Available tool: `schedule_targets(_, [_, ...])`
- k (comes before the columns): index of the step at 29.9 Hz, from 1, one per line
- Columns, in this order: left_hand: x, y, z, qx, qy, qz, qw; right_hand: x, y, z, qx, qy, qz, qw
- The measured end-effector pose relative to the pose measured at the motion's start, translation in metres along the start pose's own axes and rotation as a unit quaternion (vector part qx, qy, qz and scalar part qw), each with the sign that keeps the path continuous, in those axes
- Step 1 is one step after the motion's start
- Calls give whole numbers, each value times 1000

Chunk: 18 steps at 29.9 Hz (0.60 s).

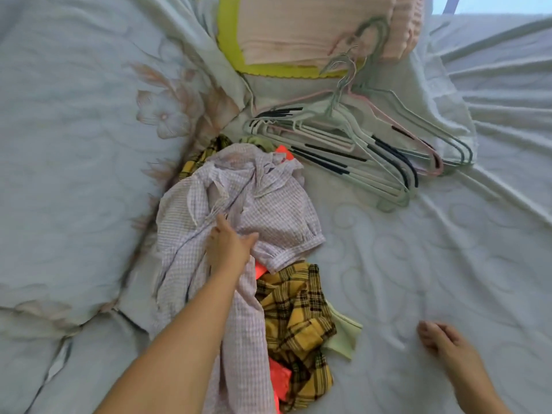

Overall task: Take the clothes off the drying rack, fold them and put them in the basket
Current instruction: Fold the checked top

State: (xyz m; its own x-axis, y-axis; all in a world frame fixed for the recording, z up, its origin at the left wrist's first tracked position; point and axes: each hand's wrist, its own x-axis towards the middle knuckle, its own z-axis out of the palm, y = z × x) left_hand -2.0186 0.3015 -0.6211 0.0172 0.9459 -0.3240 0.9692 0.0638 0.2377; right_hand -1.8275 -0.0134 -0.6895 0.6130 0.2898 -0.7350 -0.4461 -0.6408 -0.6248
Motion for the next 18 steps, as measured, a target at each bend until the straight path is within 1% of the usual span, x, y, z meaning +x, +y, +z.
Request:
schedule_targets(2, [19, 2, -3, 16, -42, 23, 999, 0, -2, -3, 33, 7, 28, 999])
schedule_targets(3, [23, 7, -7, 0, -58, 34, 998, -1, -3, -2, 36, 13, 37, 999])
schedule_targets(4, [22, 13, -10, -36, -78, 48, 995, -5, -5, 1, 55, 19, 47, 997])
schedule_targets(5, [15, 23, -14, -95, -104, 64, 988, -6, -5, 5, 72, 21, 51, 996])
schedule_targets(6, [0, 36, -18, -163, -143, 83, 973, -9, -8, 9, 93, 15, 50, 994])
schedule_targets(7, [-20, 49, -21, -219, -193, 108, 950, -14, -17, 13, 122, -12, 48, 991])
schedule_targets(8, [-45, 61, -22, -254, -258, 139, 922, -19, -26, 18, 163, -21, 48, 985])
schedule_targets(9, [-73, 72, -22, -265, -329, 180, 888, -20, -38, 16, 205, -35, 49, 977])
schedule_targets(10, [-105, 82, -22, -256, -406, 228, 847, -25, -49, 19, 223, -55, 55, 972])
schedule_targets(11, [-135, 89, -20, -231, -473, 270, 806, -37, -59, 29, 216, -49, 68, 973])
schedule_targets(12, [-162, 95, -16, -200, -524, 311, 767, -50, -46, 28, 173, -78, 37, 981])
schedule_targets(13, [-185, 99, -11, -165, -558, 343, 737, -64, -47, 20, 213, -87, 38, 972])
schedule_targets(14, [-202, 103, -5, -140, -580, 360, 717, -78, -54, 17, 204, -51, 37, 977])
schedule_targets(15, [-212, 104, 3, -126, -590, 359, 712, -86, -56, 19, 199, -29, 36, 979])
schedule_targets(16, [-215, 107, 8, -128, -589, 348, 718, -87, -54, 11, 194, -49, 80, 977])
schedule_targets(17, [-212, 111, 13, -131, -565, 343, 739, -85, -60, 5, 165, -4, 118, 979])
schedule_targets(18, [-201, 115, 22, -126, -514, 355, 771, -75, -75, -9, 187, -3, 149, 971])
